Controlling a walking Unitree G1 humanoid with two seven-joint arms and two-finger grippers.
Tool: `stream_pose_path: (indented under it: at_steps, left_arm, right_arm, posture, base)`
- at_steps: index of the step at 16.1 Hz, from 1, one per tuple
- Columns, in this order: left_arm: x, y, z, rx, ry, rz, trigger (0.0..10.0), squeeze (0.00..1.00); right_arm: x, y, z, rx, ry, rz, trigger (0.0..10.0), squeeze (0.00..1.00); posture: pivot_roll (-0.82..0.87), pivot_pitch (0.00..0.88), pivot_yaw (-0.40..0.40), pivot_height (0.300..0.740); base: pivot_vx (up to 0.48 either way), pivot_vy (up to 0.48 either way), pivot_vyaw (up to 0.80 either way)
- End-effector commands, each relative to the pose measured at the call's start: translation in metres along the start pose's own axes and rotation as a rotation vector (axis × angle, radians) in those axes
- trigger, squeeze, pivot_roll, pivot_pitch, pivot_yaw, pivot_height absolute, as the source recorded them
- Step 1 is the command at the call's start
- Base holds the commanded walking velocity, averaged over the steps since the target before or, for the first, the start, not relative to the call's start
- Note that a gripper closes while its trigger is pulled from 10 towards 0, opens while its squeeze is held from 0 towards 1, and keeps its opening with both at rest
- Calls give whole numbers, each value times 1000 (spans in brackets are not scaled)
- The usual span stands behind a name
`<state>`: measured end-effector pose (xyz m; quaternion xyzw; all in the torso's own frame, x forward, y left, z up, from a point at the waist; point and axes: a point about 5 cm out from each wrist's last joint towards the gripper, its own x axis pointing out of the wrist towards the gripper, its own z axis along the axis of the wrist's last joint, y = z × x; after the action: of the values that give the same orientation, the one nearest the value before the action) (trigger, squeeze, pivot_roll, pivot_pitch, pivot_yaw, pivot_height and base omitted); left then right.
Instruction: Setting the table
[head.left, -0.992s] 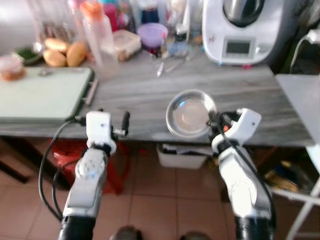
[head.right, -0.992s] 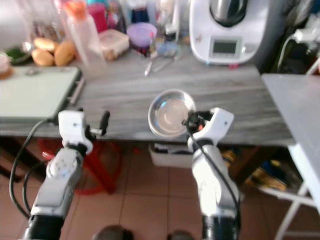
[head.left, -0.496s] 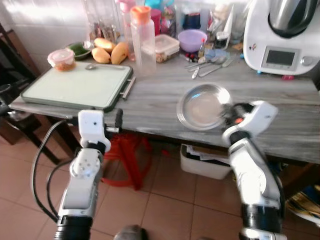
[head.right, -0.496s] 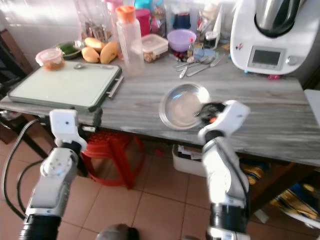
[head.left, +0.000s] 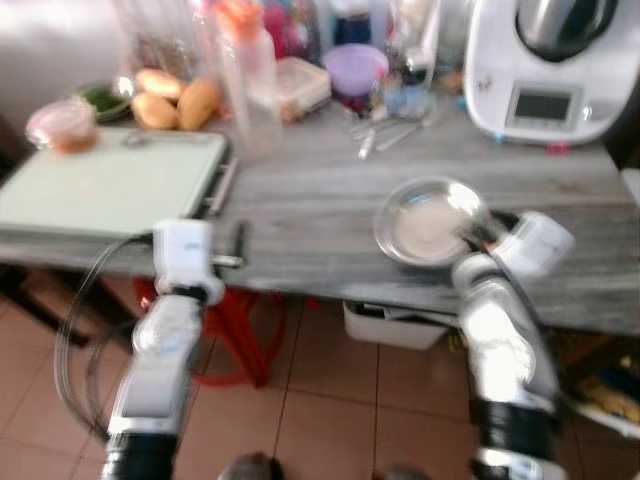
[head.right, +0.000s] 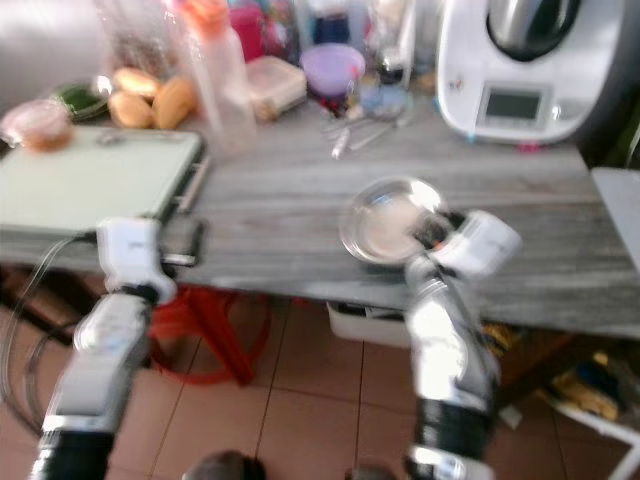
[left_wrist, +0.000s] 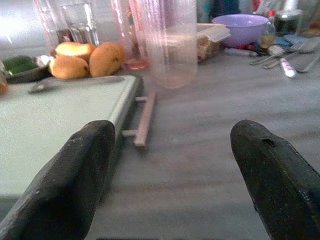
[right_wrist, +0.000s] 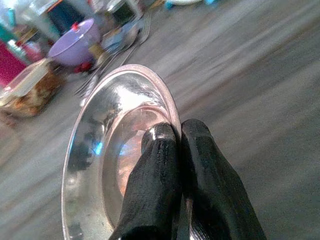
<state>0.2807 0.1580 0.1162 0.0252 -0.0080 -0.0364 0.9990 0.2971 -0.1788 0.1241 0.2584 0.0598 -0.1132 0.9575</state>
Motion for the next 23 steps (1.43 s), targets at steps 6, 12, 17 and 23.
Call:
stream_pose_path:
  at_steps: [6, 12, 17, 23]
  left_arm:
    - [-15, -5, -7, -63, 62, -44, 10000, 0]
    - [-34, 3, -19, 6, 135, -48, 10000, 0]
    - [-32, -5, -16, -12, 146, -97, 10000, 0]
    - [-29, -7, -15, -2, 142, -98, 10000, 0]
  right_arm:
    - [-1, -1, -11, 8, 59, 5, 10000, 0]
    - [5, 20, -22, 91, 150, 76, 10000, 0]
    - [15, 31, -32, 142, 222, 83, 10000, 0]
    - [-2, 33, -36, 154, 270, 74, 10000, 0]
  posture:
    - [-33, 20, 45, 740]
    - [-25, 13, 38, 740]
    - [-17, 11, 37, 740]
    - [-26, 15, 39, 740]
  base:
    - [0, 0, 0]
    - [0, 0, 0]
    - [0, 0, 0]
    - [0, 0, 0]
